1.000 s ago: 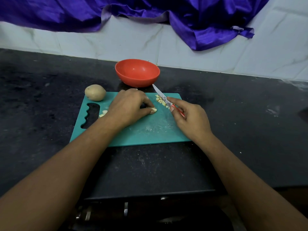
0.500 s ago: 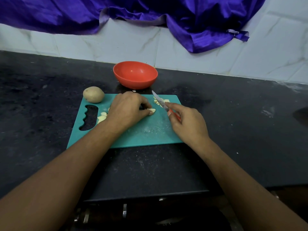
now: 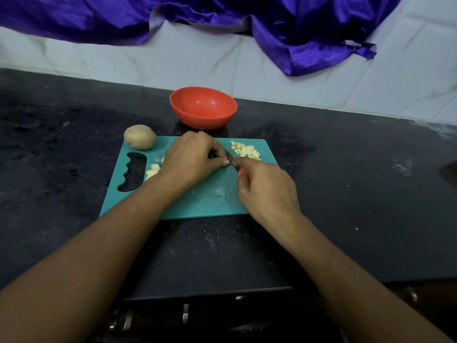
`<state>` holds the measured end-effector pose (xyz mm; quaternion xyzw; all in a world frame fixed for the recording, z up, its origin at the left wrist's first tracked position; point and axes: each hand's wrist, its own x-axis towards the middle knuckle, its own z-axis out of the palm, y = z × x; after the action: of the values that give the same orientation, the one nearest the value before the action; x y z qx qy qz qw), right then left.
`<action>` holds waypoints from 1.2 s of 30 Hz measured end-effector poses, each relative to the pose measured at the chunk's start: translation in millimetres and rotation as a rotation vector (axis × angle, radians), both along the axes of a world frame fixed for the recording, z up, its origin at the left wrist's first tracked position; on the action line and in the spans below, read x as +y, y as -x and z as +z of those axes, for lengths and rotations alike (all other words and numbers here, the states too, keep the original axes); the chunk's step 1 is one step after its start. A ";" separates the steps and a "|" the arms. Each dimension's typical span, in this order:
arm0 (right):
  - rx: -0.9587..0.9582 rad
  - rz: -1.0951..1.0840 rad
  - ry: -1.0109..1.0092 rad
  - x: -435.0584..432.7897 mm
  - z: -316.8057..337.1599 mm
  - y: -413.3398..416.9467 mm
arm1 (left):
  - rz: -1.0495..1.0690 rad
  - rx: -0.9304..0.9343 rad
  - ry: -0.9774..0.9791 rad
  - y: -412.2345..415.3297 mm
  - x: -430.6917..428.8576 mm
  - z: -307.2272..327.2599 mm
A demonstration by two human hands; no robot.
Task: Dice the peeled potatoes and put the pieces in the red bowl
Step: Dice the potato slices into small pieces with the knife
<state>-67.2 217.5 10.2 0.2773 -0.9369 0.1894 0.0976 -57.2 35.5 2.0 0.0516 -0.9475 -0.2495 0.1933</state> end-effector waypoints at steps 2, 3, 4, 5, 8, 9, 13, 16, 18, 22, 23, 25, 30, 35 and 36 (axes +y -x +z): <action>0.021 0.007 -0.027 -2.0 0.0 -0.7 | 0.000 -0.004 -0.014 1.3 -1.3 -0.6; 0.033 0.006 -0.040 -3.1 0.0 -0.3 | 0.003 -0.007 -0.022 2.0 -2.0 -1.1; 0.043 0.006 -0.056 -4.2 0.3 0.0 | 0.004 -0.009 -0.029 2.6 -2.4 -1.6; 0.051 0.008 -0.079 -5.2 0.8 -0.1 | 0.006 -0.010 -0.032 3.1 -2.8 -2.2; 0.067 0.032 -0.177 -7.4 2.7 -1.2 | 0.014 -0.007 -0.023 3.6 -2.1 -2.6; 0.071 0.038 -0.206 -7.5 3.8 -0.8 | 0.019 -0.005 -0.019 3.7 -1.7 -2.8; 0.113 0.058 -0.322 -4.3 6.6 -0.9 | 0.042 0.002 -0.005 2.3 0.1 -3.2; 0.092 0.065 -0.291 7.5 5.9 -0.8 | 0.046 0.014 0.003 0.4 0.9 -4.0; -0.023 0.045 -0.149 16.1 4.7 5.5 | 0.034 0.014 0.001 -2.2 -0.1 -3.8; -0.207 0.010 0.146 23.4 0.5 16.9 | 0.005 0.014 -0.049 -7.2 -2.5 -2.2; -0.206 0.003 0.168 23.5 0.8 17.0 | 0.000 0.018 -0.065 -7.6 -2.5 -2.0; -0.185 -0.005 0.176 20.9 2.2 13.8 | -0.004 0.019 -0.079 -7.9 -3.3 -1.7; -0.066 0.000 0.056 7.9 3.2 -0.3 | 0.007 0.017 -0.079 -6.4 -5.6 -2.5; 0.017 0.013 -0.031 -5.4 -0.1 -6.4 | -0.014 0.018 -0.107 -4.6 -7.5 -2.2; 0.030 0.016 -0.043 -6.6 -0.3 -6.8 | -0.015 0.015 -0.115 -4.1 -7.9 -2.3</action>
<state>-60.3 210.9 10.0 0.2894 -0.9369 0.1659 0.1043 -53.1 27.6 -0.3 0.0534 -0.9305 -0.3052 0.1953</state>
